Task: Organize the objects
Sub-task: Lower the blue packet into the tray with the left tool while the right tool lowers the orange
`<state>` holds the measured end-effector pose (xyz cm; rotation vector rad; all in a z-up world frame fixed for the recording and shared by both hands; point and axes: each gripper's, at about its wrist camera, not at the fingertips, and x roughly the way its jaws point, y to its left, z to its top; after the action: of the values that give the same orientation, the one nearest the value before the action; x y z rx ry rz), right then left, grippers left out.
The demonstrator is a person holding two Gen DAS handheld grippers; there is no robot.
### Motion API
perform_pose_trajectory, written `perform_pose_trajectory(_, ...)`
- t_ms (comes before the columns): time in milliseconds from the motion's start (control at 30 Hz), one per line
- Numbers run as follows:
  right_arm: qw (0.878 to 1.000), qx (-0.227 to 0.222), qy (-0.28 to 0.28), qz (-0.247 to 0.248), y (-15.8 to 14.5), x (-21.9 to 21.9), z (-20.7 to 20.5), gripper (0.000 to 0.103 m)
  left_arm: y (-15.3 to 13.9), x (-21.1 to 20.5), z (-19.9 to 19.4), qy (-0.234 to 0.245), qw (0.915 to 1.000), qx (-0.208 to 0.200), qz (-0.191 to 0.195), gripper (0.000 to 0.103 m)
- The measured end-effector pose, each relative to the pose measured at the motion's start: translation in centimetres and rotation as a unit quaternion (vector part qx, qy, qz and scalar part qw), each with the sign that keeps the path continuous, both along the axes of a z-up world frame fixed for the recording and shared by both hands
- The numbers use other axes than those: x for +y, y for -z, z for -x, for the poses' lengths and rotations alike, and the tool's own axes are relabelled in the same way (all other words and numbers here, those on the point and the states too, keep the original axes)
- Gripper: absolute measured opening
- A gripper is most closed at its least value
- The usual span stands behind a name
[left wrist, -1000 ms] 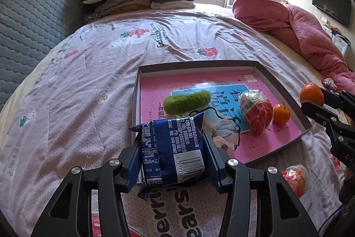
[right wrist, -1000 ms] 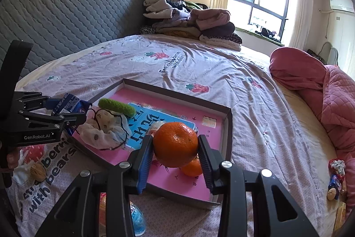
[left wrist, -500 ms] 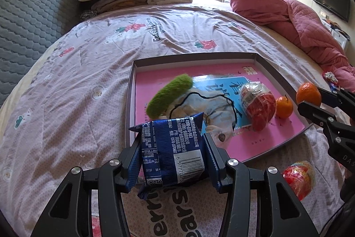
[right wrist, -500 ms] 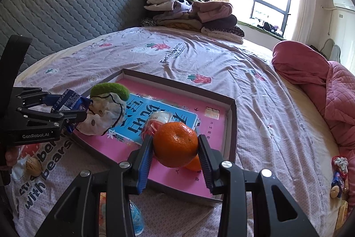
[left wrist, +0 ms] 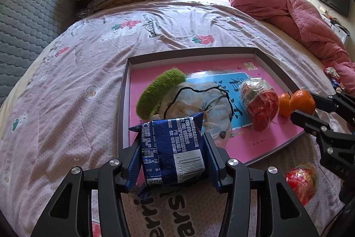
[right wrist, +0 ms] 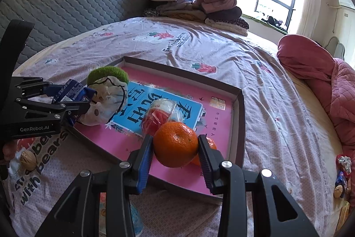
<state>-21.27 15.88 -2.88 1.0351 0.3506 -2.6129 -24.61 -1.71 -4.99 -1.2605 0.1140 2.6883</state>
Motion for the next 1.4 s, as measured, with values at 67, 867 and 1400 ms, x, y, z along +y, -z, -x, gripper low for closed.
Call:
perform_pose_trajectory(67,1.000,-0.004,-0.002,-0.002,0.2,-0.2,0.1,0.040,0.1,0.2,0.2,0.002,1.0000,-0.003,0.000,0.052)
perform_pose_trajectory(867,0.999,-0.046,-0.015,-0.005,2.6,-1.0,2.0,0.040,1.1,2.2,1.2,0.010,0.9997,-0.014,0.020,0.052)
perform_pose_trajectory(1400,0.998,-0.058,-0.010,0.013,2.7,-0.4,2.3,0.040,1.6,2.5,1.7,0.005,0.9991,-0.034,0.024,0.053)
